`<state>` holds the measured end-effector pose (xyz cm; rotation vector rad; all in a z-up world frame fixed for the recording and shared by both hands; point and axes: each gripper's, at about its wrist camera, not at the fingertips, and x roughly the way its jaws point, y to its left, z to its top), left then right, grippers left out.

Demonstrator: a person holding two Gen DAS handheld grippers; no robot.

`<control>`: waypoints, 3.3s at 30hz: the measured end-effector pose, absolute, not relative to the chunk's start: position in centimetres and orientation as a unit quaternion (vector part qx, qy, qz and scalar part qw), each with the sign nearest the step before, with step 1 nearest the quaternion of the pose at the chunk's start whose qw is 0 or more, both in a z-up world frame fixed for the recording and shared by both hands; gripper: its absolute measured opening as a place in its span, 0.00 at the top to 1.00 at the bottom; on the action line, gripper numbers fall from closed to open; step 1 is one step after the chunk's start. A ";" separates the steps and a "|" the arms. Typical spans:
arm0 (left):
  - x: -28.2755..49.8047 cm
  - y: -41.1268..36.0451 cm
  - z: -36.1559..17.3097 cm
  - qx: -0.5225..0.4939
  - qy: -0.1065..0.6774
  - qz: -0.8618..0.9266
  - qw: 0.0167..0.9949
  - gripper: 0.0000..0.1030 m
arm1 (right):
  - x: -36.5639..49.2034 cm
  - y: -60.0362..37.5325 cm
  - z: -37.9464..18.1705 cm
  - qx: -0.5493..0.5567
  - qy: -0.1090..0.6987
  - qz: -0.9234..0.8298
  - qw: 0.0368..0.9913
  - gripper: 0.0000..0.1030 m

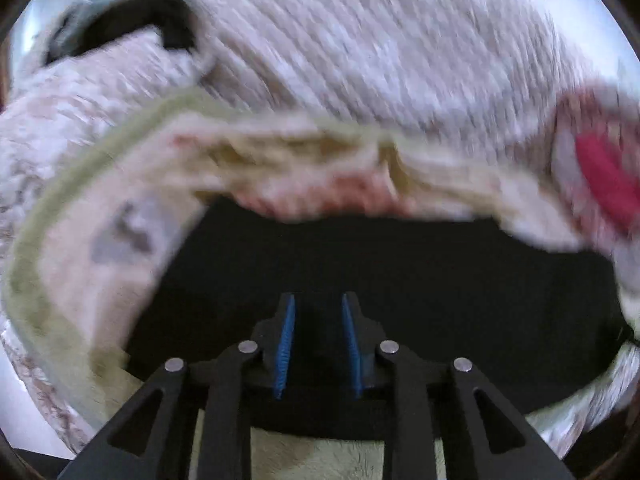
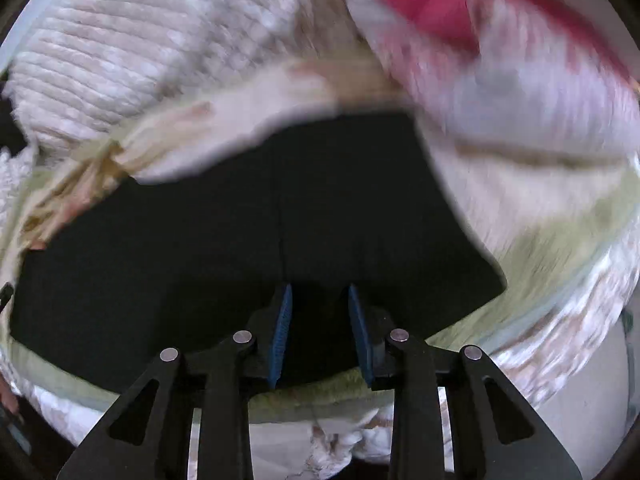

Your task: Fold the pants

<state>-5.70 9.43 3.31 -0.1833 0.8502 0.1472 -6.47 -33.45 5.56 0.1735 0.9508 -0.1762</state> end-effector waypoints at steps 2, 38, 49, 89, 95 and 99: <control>-5.2 9.2 2.5 -0.086 0.430 0.065 0.897 0.74 | -6.5 -33.2 7.4 0.062 0.420 -0.081 0.902 0.71; -6.4 3.6 4.5 -0.039 0.394 0.032 0.918 0.66 | -7.4 -19.3 4.9 -0.036 0.402 0.088 0.911 0.71; -6.9 3.5 1.8 -0.042 0.430 0.036 0.901 0.64 | -7.6 -18.3 2.6 -0.053 0.425 0.093 0.899 0.58; -10.3 15.0 0.5 -0.216 0.377 0.145 0.889 0.46 | -7.8 -17.9 3.7 -0.017 0.398 0.138 0.907 0.54; -9.3 14.5 0.7 -0.178 0.375 0.172 0.893 0.71 | -7.8 -18.4 4.0 -0.005 0.391 0.143 0.909 0.54; -8.7 15.0 1.5 -0.186 0.377 0.163 0.893 0.93 | -7.9 -18.8 4.5 0.005 0.382 0.144 0.913 0.54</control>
